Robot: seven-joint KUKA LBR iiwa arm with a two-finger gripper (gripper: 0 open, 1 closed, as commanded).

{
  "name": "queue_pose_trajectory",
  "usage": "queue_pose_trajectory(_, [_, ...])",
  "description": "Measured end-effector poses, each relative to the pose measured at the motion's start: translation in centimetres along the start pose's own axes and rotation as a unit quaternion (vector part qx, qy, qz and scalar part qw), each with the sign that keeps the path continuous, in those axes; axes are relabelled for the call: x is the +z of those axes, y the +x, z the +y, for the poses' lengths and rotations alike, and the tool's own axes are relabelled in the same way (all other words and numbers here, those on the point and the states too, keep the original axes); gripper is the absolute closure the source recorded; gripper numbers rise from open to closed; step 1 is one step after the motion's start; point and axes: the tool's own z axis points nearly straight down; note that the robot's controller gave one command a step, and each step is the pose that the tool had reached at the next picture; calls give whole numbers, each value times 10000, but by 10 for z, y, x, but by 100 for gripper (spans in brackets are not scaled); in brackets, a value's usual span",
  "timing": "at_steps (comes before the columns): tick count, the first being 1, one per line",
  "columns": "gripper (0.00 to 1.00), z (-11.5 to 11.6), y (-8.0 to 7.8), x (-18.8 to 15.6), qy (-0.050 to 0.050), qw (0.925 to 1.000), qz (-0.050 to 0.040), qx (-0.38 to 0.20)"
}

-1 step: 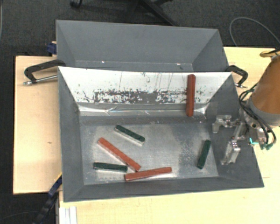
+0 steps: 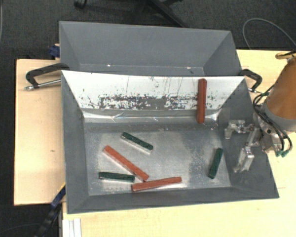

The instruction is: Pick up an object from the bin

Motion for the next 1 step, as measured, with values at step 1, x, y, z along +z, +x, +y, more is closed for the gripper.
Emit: queue_pose_trajectory(1, [0, 9, -7, 51, 9, 9855, -18, -1698])
